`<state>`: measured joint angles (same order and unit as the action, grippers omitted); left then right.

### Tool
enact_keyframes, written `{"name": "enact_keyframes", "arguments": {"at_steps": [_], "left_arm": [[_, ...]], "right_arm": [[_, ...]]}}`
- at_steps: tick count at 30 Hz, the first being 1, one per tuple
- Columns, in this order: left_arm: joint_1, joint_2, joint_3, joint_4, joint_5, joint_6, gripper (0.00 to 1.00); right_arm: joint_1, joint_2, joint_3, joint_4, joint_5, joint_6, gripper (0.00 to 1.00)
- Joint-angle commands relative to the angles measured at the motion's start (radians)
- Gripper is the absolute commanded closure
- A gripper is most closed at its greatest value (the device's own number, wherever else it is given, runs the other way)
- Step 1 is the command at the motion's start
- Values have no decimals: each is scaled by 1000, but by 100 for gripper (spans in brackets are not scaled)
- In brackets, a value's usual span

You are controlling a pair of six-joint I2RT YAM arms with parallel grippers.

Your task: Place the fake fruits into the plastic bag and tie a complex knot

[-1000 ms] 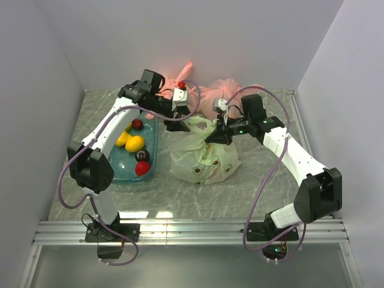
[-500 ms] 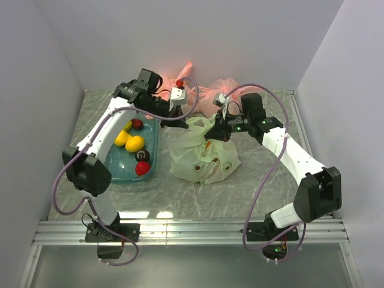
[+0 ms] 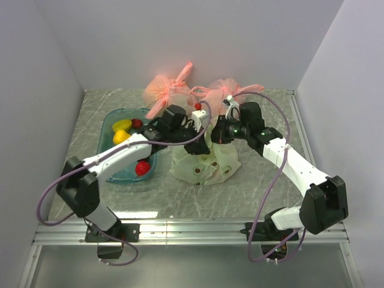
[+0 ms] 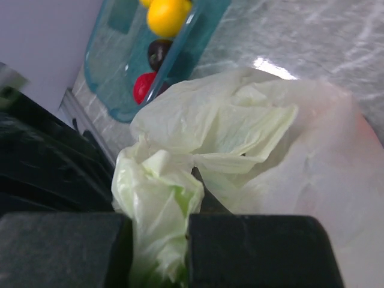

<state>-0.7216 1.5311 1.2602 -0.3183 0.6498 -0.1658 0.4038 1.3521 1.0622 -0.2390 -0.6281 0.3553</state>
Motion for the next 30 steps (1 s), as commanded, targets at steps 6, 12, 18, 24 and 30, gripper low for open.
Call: {"name": "enact_keyframes", "arguments": {"at_steps": [6, 12, 18, 24, 30], "left_arm": [[-33, 167, -117, 310, -377, -301, 100], [-13, 241, -140, 427, -553, -238, 100], [46, 192, -165, 490, -647, -37, 100], [203, 78, -127, 360, -233, -8, 100], [257, -129, -118, 243, -36, 5, 100]], "right_arm": [[-26, -97, -47, 205, 160, 240, 100], [-23, -140, -119, 237, 136, 323, 100], [-23, -182, -185, 283, 90, 435, 100], [-34, -209, -197, 277, 134, 429, 100], [-57, -211, -200, 248, 165, 324, 100]]}}
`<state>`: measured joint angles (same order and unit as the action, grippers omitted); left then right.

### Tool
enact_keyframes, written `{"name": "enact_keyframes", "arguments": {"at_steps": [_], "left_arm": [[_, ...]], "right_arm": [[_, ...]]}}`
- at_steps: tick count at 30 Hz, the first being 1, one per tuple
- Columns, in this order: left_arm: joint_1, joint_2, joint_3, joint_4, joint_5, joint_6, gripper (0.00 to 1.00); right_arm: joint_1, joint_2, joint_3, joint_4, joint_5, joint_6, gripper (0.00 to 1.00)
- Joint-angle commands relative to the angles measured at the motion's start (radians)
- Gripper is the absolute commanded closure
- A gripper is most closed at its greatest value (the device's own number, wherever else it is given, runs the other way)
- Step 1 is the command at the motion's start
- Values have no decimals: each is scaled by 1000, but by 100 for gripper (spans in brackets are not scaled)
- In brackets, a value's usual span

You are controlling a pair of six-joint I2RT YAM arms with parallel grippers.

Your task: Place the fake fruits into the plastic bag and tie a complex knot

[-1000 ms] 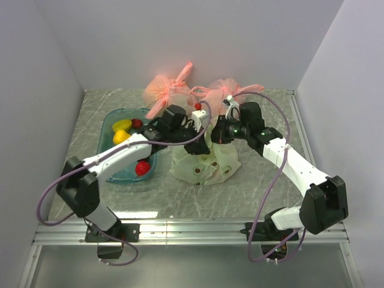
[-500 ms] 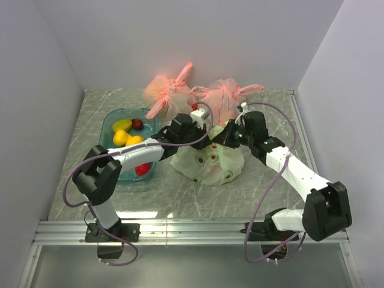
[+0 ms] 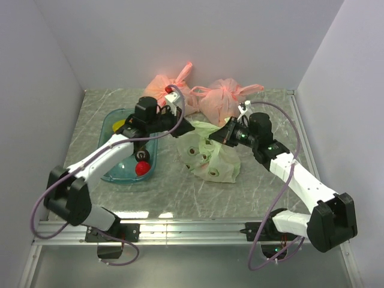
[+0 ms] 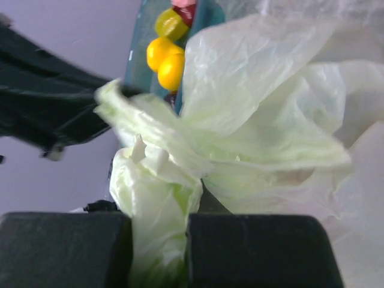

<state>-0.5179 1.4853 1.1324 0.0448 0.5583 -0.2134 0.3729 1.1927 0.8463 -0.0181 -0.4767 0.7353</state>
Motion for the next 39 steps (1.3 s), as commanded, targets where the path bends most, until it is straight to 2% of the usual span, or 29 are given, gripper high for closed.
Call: {"name": "enact_keyframes", "arguments": {"at_steps": [1, 5, 8, 9, 10, 12, 15, 18, 22, 23, 27, 32, 35, 39], "left_arm": [[65, -109, 12, -158, 60, 43, 100], [105, -117, 13, -325, -4, 78, 100], [128, -103, 9, -409, 67, 166, 98], [131, -100, 24, -431, 92, 243, 83], [134, -88, 47, -454, 165, 279, 76], [139, -76, 131, -494, 198, 339, 58], [140, -53, 225, -507, 221, 374, 38], [137, -1, 317, -528, 216, 426, 24], [136, 72, 427, -577, 204, 518, 19], [136, 85, 475, -594, 209, 592, 19], [134, 151, 541, -637, 302, 731, 18], [107, 242, 674, -820, 350, 928, 19], [95, 274, 696, -826, 368, 936, 20], [73, 286, 690, -769, 370, 925, 25]], "right_arm": [[-31, -53, 11, 29, 12, -59, 100], [-45, -59, 0, 49, -11, -71, 100], [-45, -65, 0, 64, -20, -100, 100], [-42, -65, 0, 66, -23, -105, 100], [-42, -65, 2, 69, -33, -109, 100], [-40, -64, -1, 72, -40, -131, 100], [-31, -62, -9, 79, -63, -152, 100], [-25, -61, -19, 93, -89, -168, 100], [-11, -61, -23, 96, -111, -197, 100], [-8, -59, -21, 95, -114, -203, 100], [3, -59, -18, 95, -126, -217, 100], [8, -48, -9, 96, -129, -221, 100], [11, -42, -4, 99, -135, -223, 100], [14, -30, 0, 96, -140, -228, 100]]}}
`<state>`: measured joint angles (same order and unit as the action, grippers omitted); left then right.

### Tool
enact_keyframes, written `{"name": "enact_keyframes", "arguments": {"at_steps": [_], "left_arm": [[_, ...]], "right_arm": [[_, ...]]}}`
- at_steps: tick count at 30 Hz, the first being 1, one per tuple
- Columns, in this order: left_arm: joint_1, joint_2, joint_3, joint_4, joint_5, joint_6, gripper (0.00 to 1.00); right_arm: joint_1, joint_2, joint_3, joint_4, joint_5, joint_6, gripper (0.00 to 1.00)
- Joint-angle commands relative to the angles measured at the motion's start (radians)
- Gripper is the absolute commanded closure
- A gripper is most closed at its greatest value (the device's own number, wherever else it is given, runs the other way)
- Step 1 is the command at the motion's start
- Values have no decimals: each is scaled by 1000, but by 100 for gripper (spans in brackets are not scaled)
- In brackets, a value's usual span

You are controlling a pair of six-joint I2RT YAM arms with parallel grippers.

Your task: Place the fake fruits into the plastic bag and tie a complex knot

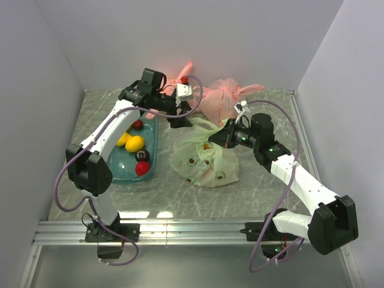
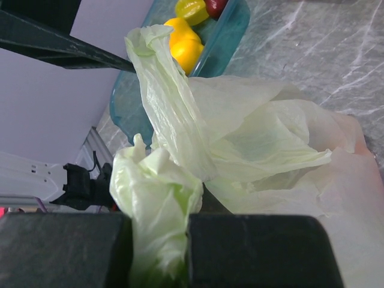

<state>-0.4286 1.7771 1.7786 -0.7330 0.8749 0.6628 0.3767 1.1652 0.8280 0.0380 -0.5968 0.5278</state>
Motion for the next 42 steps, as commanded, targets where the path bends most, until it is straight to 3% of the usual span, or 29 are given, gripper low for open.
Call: {"name": "enact_keyframes", "arguments": {"at_steps": [1, 4, 8, 10, 15, 18, 20, 22, 23, 24, 25, 26, 28, 32, 34, 39, 42], "left_arm": [[-25, -2, 50, 10, 58, 49, 26], [-44, 21, 79, -25, 62, 66, 43], [-38, 51, 159, -143, 52, 105, 100], [-7, 47, 168, -199, 73, 90, 100], [102, 7, 183, -520, 248, 87, 100], [91, -69, 34, -528, 355, 17, 100], [24, -119, -158, -436, 388, -114, 100], [-74, -195, -343, -193, 346, -237, 100], [-99, -224, -411, -55, 332, -417, 100], [-120, -282, -479, 212, 294, -533, 100], [-152, -303, -605, 356, 267, -631, 100], [-166, -321, -657, 457, 166, -787, 100], [-185, -300, -743, 670, 87, -939, 100], [-183, -182, -754, 863, -80, -1101, 100], [-187, -167, -800, 1087, -99, -1205, 100], [-188, -42, -805, 1398, -113, -1406, 100], [-191, 53, -808, 1656, -112, -1625, 100]], "right_arm": [[11, -2, 19, 39, -20, -22, 100], [13, 5, 20, 34, -23, -22, 100], [13, 10, 36, 11, -20, -28, 100], [8, 5, 36, 7, -9, -12, 100], [5, -4, 37, -9, 38, 8, 100], [5, -7, 39, -4, 104, 67, 100], [8, -4, 34, 22, 126, 113, 100], [22, 2, 42, 30, 163, 149, 100], [22, 4, 43, 37, 182, 159, 100], [22, 5, 42, 55, 187, 185, 100], [24, 8, 43, 59, 189, 196, 100], [24, 8, 40, 69, 175, 207, 100], [27, 10, 31, 98, 164, 230, 100], [37, -7, 5, 108, 131, 235, 100], [47, -16, -30, 138, 117, 250, 100], [85, -22, -59, 168, 100, 261, 100], [99, -25, -85, 169, 101, 258, 100]]}}
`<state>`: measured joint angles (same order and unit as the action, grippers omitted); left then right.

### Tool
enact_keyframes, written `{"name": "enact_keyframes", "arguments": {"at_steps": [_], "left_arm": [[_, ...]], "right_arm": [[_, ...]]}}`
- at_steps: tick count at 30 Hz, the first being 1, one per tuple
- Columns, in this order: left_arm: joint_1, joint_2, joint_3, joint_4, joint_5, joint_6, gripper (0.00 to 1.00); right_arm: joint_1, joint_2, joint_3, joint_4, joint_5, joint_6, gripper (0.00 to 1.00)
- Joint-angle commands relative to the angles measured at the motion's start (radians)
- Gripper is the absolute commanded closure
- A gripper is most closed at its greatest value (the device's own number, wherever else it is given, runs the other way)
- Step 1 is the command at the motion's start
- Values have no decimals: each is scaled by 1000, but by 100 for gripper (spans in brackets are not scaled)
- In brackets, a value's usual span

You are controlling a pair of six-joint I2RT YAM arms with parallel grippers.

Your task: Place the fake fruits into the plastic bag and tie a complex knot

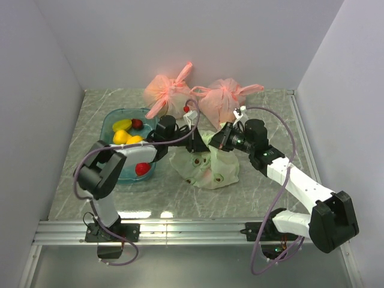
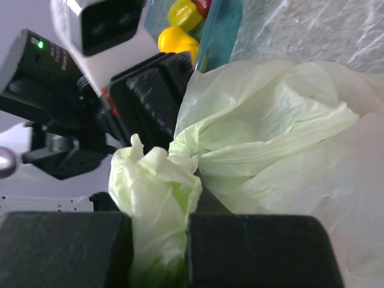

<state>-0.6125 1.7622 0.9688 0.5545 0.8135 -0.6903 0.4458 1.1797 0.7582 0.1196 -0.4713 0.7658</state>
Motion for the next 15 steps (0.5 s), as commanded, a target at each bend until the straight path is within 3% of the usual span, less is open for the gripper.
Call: {"name": "enact_keyframes", "arguments": {"at_steps": [1, 7, 8, 10, 11, 13, 14, 15], "left_arm": [[-9, 68, 2, 410, -56, -319, 100], [2, 175, -22, 754, -45, -604, 99], [0, 178, -24, 769, -39, -620, 99], [2, 177, -30, 798, -13, -655, 99], [2, 178, -30, 805, 7, -666, 99], [2, 169, -38, 797, 21, -678, 99], [0, 165, -44, 795, 27, -683, 99], [2, 163, -50, 788, 30, -684, 99]], "right_arm": [[37, -38, -19, 94, -27, 21, 100], [60, -40, -16, 75, -30, -62, 100], [67, -40, -13, 45, -49, -125, 88], [68, -38, 16, -30, -67, -209, 76], [70, -43, 27, -110, -82, -302, 61], [67, -61, 67, -194, -81, -390, 44], [65, -90, 78, -252, -81, -467, 29], [62, -104, 110, -286, -82, -506, 24]]}}
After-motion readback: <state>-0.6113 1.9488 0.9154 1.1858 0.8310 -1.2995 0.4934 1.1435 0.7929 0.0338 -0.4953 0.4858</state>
